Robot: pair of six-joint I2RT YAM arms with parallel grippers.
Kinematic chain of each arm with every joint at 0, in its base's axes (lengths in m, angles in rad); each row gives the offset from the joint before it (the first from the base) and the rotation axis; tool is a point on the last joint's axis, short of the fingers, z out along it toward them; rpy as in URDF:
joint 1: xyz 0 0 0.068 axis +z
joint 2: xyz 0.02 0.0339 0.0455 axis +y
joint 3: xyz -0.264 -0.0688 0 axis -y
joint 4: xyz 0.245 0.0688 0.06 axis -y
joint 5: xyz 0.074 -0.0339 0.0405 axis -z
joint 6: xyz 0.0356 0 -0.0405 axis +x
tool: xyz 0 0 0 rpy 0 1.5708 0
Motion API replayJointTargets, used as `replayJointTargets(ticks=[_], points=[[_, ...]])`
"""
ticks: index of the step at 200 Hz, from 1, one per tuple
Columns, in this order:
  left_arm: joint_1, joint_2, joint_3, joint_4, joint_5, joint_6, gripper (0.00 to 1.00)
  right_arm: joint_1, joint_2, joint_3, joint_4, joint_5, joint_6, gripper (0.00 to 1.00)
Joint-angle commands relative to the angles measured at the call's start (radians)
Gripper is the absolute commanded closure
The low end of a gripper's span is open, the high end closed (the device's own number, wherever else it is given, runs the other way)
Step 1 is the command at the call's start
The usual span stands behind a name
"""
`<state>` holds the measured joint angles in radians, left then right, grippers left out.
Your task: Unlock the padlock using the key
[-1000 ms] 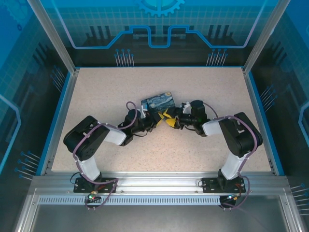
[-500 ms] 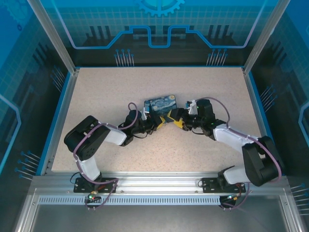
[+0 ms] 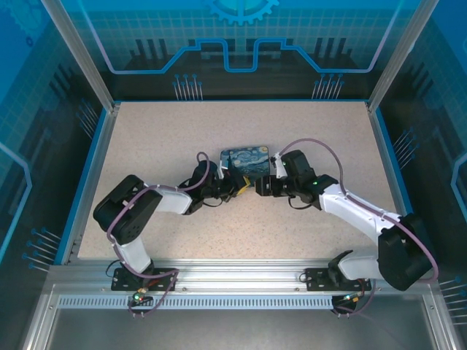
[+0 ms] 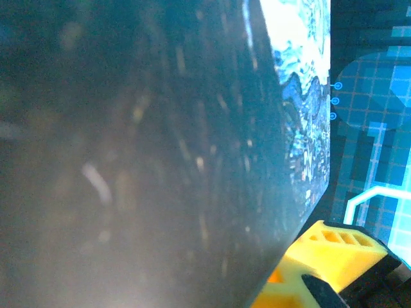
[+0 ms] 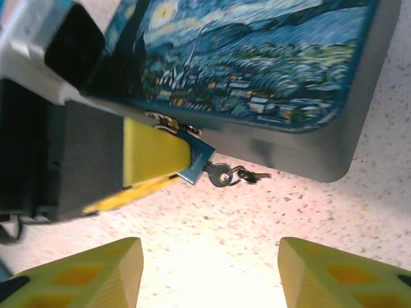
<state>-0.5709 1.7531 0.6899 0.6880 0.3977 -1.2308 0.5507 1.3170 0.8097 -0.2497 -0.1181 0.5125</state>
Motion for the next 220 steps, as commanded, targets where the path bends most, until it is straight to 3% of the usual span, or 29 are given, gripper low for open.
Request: replayJointTargets(ticks=[1, 36, 101, 146, 220], points=[[0.008, -0.031, 0.046, -0.063, 0.054, 0.017, 1.00, 0.037, 0.025, 0.023, -0.051, 0.121, -0.141, 0.49], [0.011, -0.014, 0.098, -0.126, 0.089, 0.013, 1.00, 0.073, 0.049, 0.022, 0.005, 0.144, -0.251, 0.61], [0.025, -0.008, 0.185, -0.288, 0.139, 0.035, 1.00, 0.087, 0.089, 0.059, 0.013, 0.204, -0.308, 0.57], [0.027, -0.018, 0.285, -0.500, 0.160, 0.102, 1.00, 0.077, 0.082, 0.105, -0.011, 0.183, -0.318, 0.52], [0.029, -0.002, 0.388, -0.650, 0.189, 0.154, 1.00, 0.074, 0.114, 0.150, -0.068, 0.187, -0.366, 0.58]])
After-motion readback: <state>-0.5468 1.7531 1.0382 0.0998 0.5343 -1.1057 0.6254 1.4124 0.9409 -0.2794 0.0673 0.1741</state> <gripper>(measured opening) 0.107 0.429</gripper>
